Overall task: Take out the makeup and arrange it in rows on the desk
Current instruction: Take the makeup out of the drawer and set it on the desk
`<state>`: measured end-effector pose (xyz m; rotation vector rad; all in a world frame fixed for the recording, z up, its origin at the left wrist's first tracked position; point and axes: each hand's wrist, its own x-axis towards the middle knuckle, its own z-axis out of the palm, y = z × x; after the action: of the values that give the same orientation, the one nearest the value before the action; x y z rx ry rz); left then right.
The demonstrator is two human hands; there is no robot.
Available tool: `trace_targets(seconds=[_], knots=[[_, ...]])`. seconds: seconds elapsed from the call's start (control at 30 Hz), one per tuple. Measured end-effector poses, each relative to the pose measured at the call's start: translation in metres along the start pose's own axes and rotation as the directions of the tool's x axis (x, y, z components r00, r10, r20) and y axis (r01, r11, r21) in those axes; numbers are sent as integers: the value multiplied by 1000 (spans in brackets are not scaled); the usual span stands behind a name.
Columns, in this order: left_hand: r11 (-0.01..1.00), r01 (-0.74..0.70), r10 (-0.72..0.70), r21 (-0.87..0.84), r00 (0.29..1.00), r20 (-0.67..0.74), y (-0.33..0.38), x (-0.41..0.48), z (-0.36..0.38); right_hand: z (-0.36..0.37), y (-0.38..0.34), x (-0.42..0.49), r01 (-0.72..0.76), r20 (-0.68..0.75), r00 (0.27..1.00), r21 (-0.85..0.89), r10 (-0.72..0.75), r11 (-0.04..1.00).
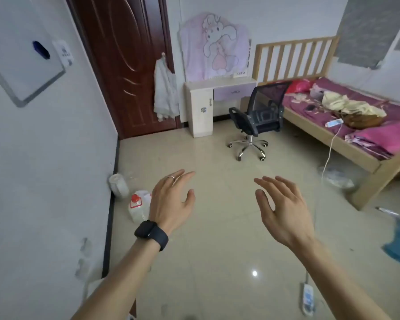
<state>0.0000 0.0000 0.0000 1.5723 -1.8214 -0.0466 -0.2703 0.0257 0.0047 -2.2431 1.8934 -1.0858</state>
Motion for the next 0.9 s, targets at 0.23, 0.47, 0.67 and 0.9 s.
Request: trace_targets(seconds=[0.23, 0.47, 0.67, 0.9], knots=[[997, 24, -17, -78, 995, 99, -66, 144, 67, 83, 23, 144, -112, 55, 992, -59, 115, 992], [999, 6, -1, -50, 994, 107, -125, 294, 118, 159, 45, 289, -169, 38, 985, -54, 171, 984], [999, 18, -14, -33, 993, 116, -167, 422, 181, 232, 89, 407, -167, 37, 985, -17, 168, 986], [999, 49, -48, -1, 990, 132, -218, 601, 273, 316, 151, 594, -145, 43, 988, -21, 146, 989]])
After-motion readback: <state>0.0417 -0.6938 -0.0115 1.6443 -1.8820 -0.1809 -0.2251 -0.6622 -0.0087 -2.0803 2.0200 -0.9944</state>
